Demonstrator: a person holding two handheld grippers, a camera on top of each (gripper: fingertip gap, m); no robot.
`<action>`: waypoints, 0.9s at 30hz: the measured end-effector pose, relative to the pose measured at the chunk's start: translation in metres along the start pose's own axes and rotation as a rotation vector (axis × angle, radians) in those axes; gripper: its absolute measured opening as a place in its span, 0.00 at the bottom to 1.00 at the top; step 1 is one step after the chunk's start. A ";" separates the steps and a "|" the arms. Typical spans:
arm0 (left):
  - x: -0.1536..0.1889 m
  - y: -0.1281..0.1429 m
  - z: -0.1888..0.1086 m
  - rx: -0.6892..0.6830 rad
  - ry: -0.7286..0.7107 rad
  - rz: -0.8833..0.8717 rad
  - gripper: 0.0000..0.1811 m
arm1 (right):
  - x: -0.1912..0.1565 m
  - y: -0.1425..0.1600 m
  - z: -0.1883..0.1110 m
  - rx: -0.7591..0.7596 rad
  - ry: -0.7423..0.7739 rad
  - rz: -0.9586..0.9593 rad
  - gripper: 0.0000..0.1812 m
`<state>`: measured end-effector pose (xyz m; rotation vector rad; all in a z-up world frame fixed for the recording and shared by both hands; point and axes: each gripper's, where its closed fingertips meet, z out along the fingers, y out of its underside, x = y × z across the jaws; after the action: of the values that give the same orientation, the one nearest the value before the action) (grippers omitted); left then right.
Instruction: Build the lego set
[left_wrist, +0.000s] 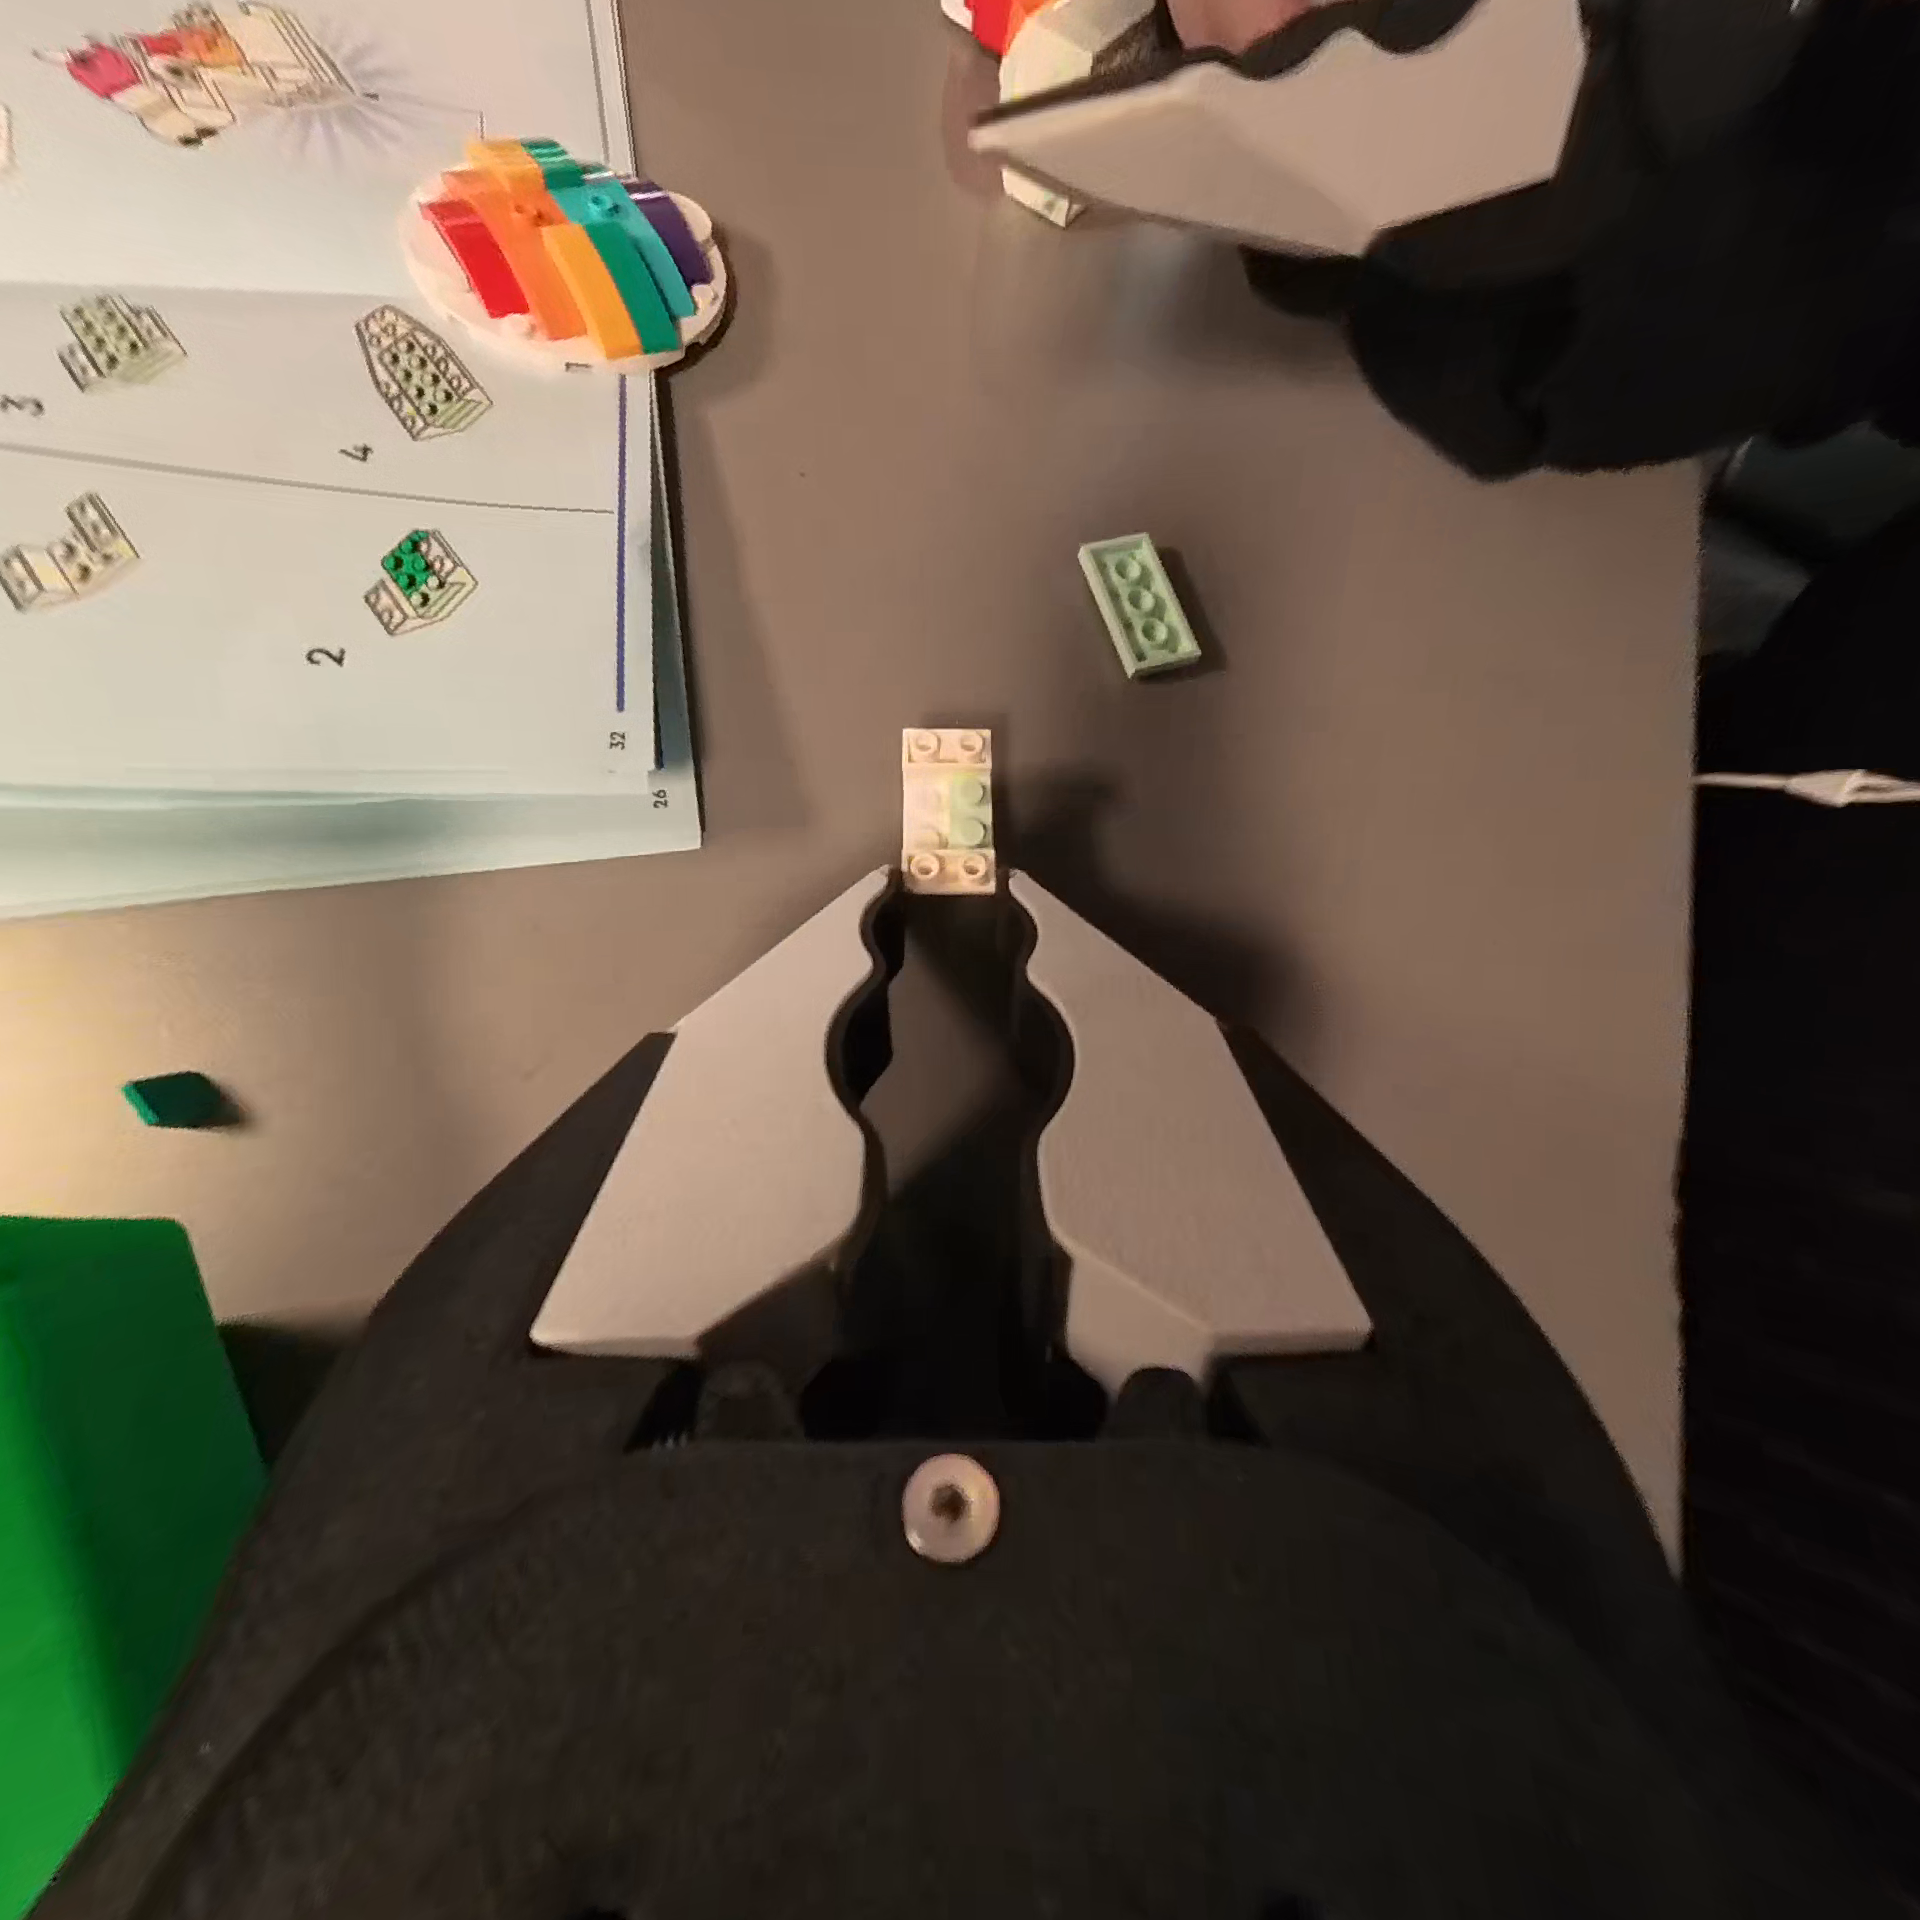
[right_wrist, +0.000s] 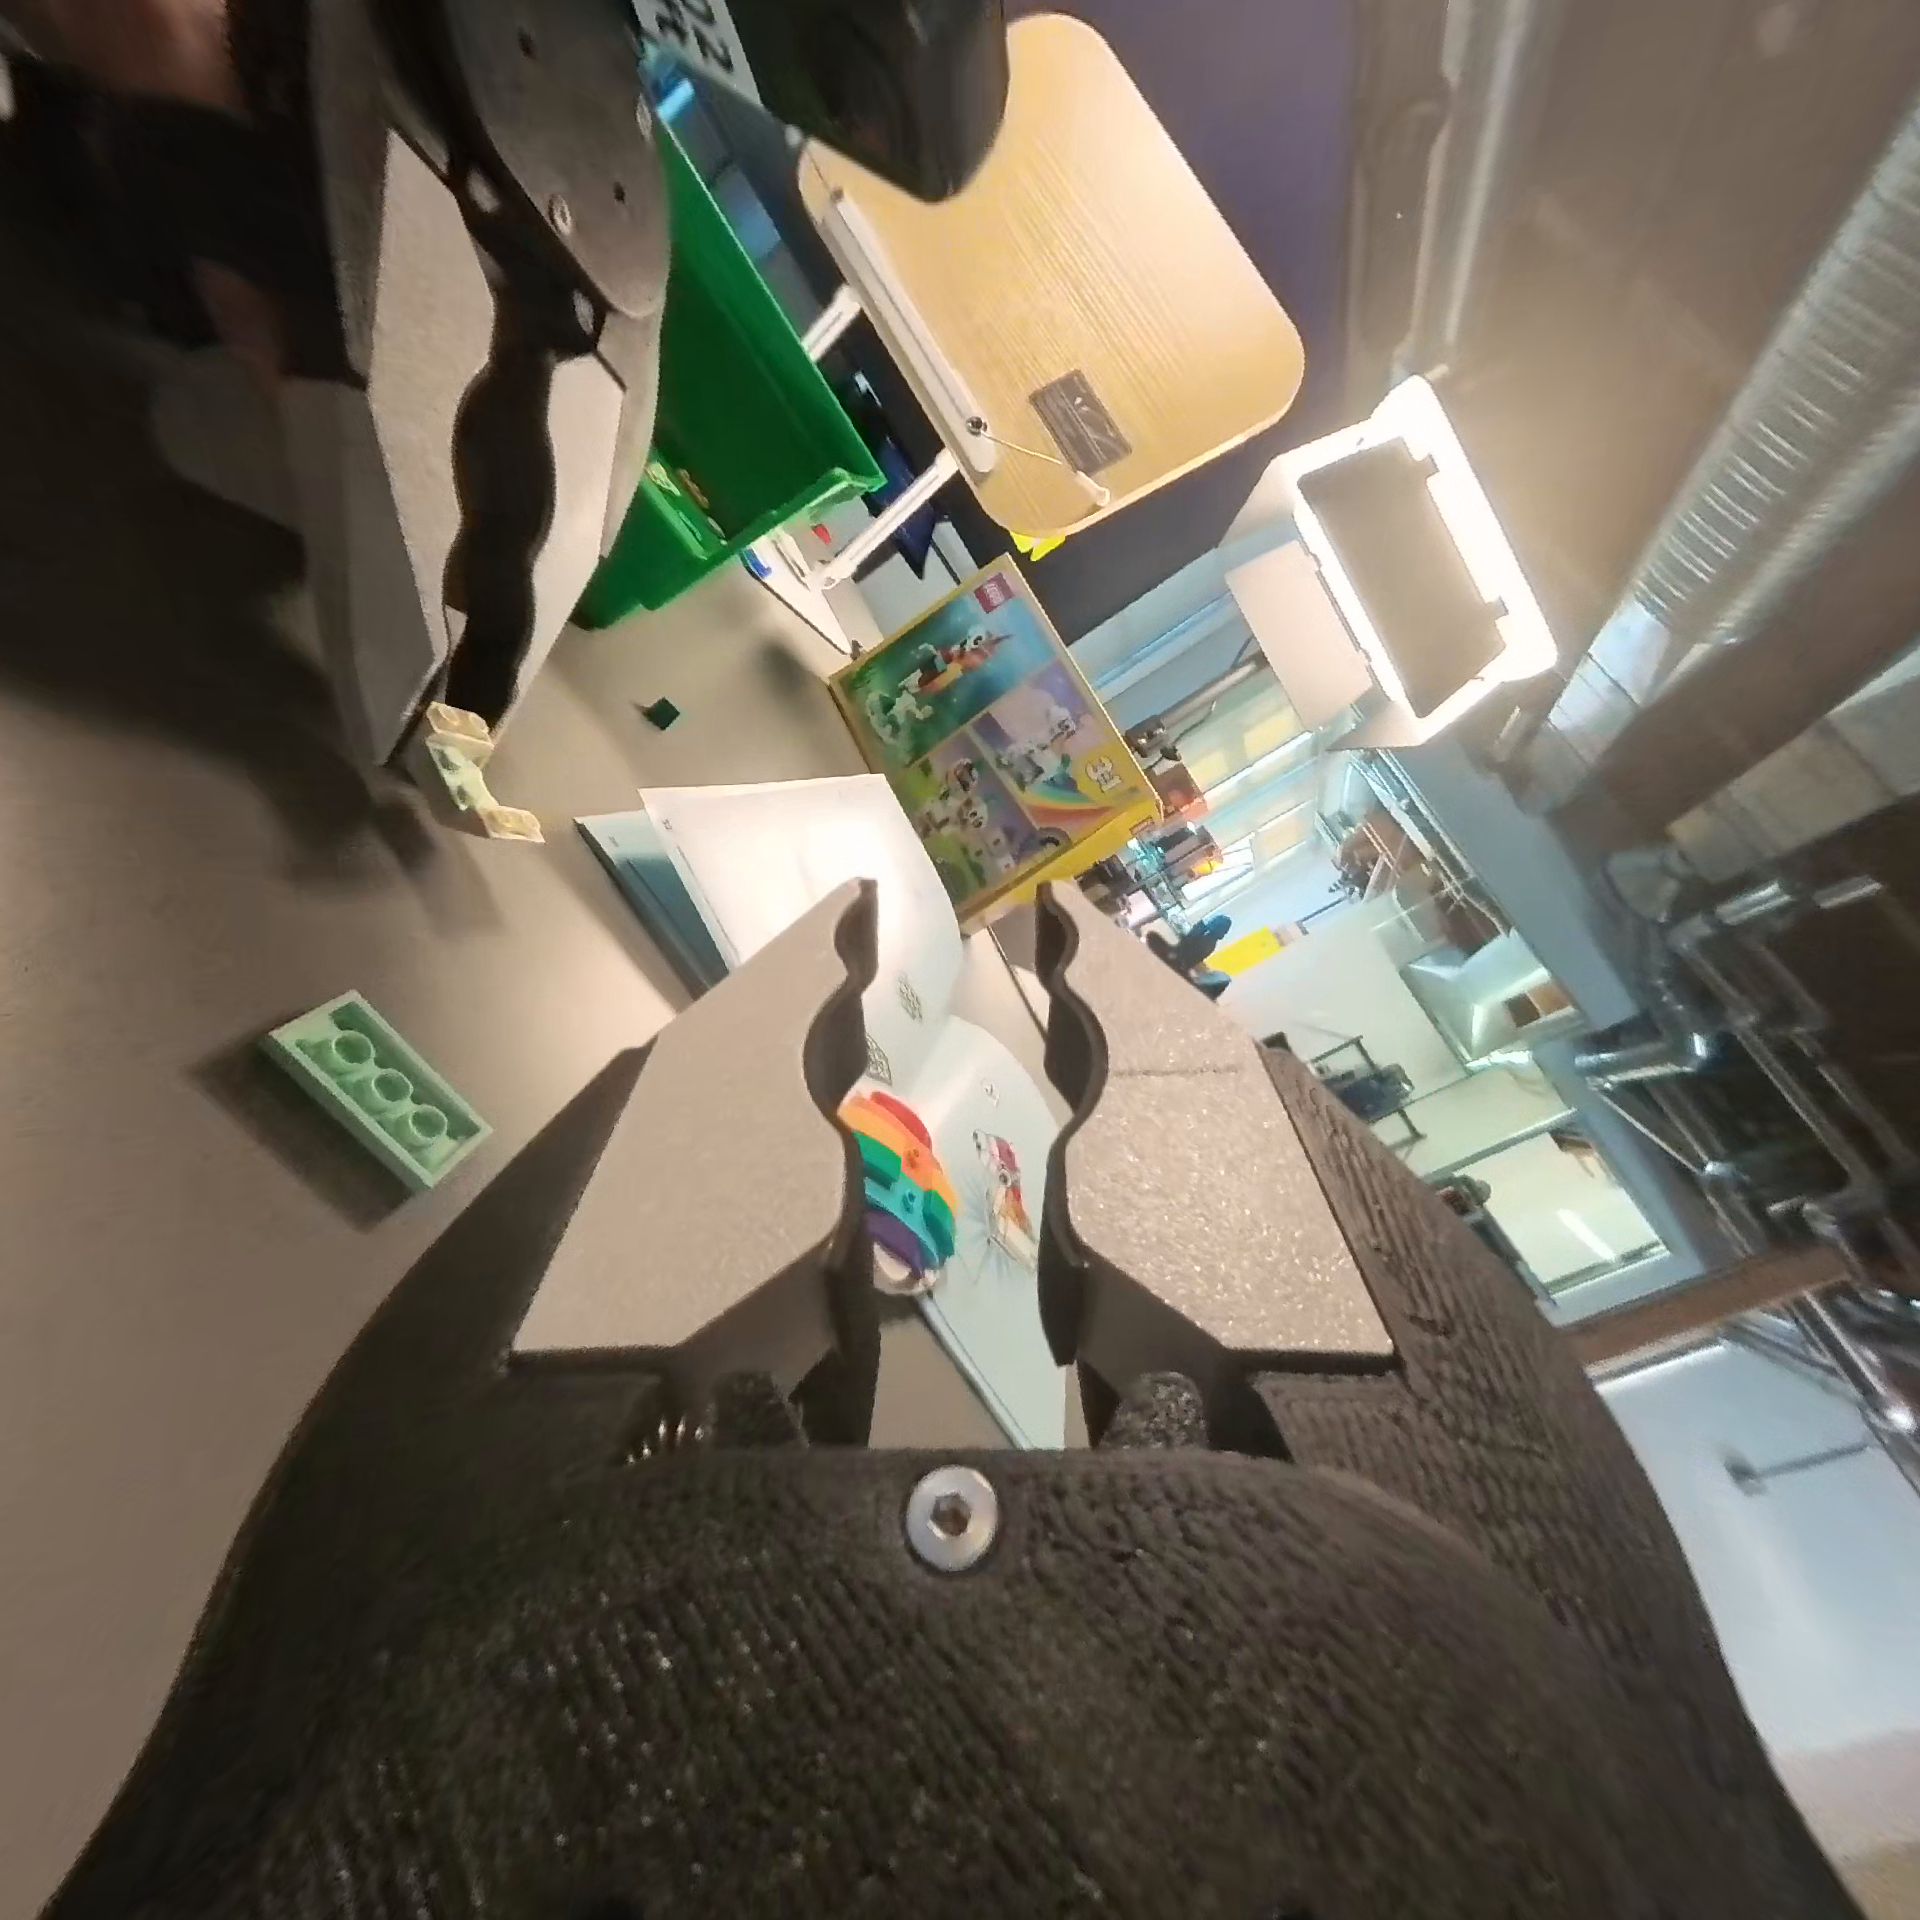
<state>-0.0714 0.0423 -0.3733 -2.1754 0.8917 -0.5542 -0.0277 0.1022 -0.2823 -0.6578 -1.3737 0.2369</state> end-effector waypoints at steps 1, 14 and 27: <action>0.000 0.000 0.000 0.001 -0.007 0.008 0.08 | 0.000 0.000 0.000 0.001 0.000 0.010 0.16; 0.018 -0.022 -0.008 0.124 0.031 0.047 0.18 | 0.016 -0.013 -0.007 0.091 0.059 0.151 0.15; -0.006 -0.025 -0.175 0.326 -0.552 -0.019 0.33 | 0.024 -0.017 -0.011 0.139 0.094 0.183 0.15</action>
<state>-0.1707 -0.0187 -0.2407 -1.8912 0.4444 -0.0791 -0.0160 0.0980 -0.2532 -0.6702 -1.1965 0.4392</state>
